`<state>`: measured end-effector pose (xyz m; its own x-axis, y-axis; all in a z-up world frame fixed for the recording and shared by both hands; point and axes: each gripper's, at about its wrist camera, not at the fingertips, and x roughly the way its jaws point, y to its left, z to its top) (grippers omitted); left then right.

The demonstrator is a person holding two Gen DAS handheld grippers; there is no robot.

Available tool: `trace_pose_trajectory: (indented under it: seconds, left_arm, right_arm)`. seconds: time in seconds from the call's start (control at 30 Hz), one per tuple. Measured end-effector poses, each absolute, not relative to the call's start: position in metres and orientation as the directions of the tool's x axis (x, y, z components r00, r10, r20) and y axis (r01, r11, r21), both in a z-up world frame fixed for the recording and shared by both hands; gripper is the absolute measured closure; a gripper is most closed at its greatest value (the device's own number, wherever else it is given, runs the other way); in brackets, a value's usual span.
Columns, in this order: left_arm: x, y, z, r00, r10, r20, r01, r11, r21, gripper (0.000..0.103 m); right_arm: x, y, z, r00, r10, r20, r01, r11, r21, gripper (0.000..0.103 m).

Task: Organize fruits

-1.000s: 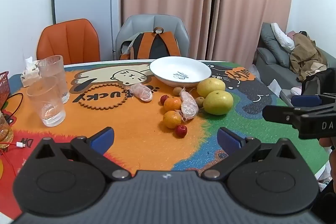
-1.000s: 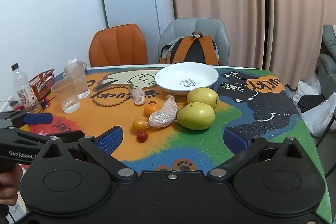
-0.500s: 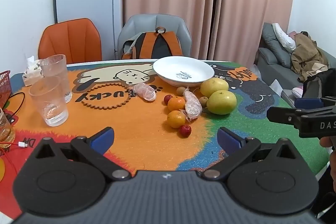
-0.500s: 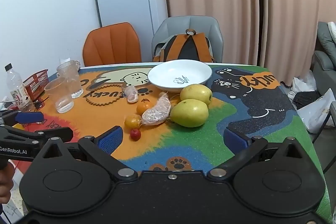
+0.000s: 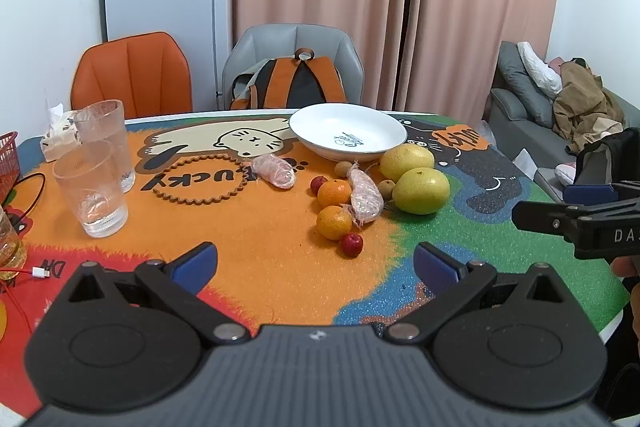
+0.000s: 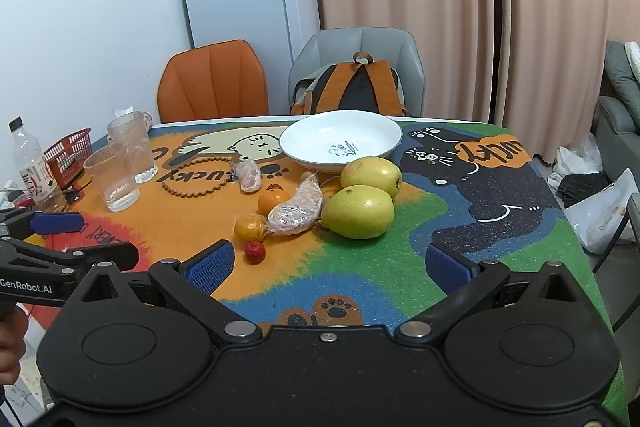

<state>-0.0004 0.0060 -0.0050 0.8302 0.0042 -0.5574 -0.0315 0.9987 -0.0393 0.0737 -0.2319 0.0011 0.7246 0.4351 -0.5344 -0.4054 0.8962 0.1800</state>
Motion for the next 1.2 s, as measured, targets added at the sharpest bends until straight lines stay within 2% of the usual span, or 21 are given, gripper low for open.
trace_pose_trajectory:
  seconds: [1.2]
  left_arm:
    - [0.0000,0.0047,-0.0080,0.828,0.003,-0.560,-0.026,0.999,-0.033,0.000]
  right_arm:
    - [0.0728,-0.2344,0.0047,0.719,0.451,-0.529,-0.422,0.888,0.183,0.000]
